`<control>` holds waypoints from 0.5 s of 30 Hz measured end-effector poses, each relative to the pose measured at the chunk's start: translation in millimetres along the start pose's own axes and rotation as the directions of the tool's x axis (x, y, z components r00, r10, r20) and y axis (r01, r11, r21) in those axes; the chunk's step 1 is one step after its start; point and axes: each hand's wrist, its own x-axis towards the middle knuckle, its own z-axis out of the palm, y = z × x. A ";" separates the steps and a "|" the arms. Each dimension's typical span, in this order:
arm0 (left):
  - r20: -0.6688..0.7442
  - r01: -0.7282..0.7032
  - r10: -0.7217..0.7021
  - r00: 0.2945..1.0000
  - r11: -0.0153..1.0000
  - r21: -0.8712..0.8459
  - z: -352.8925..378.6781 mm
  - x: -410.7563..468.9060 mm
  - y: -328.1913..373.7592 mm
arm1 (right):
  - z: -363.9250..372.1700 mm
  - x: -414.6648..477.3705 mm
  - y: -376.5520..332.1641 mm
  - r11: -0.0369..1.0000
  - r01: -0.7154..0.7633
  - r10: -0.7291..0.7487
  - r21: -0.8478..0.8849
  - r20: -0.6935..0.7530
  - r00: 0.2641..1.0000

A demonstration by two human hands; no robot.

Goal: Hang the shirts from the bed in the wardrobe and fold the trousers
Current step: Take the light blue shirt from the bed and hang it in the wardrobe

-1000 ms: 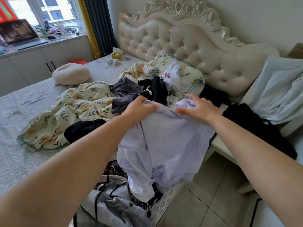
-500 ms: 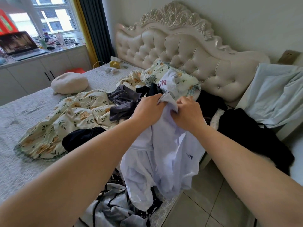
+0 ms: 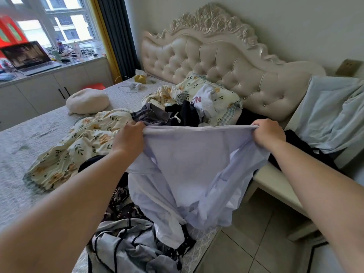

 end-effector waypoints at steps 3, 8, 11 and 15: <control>0.007 0.099 -0.100 0.995 0.994 0.047 7.2 -14.0 -13.0 | -8.2 10.0 6.3 0.987 -0.051 0.057 0.150 -0.031 0.998; 0.304 0.480 -0.397 0.866 0.830 -0.284 15.9 -21.0 -19.7 | -6.3 11.9 33.4 0.985 -0.136 0.137 0.108 -0.007 0.991; 0.663 0.721 -0.291 0.690 0.363 -0.590 13.6 -24.5 -4.5 | -2.7 4.1 50.8 0.997 0.024 -0.025 -0.068 -0.013 1.000; 0.723 0.741 -0.177 0.668 0.254 -0.622 1.3 -16.0 15.7 | -9.3 -2.6 54.6 0.986 0.157 -0.167 0.059 0.242 0.956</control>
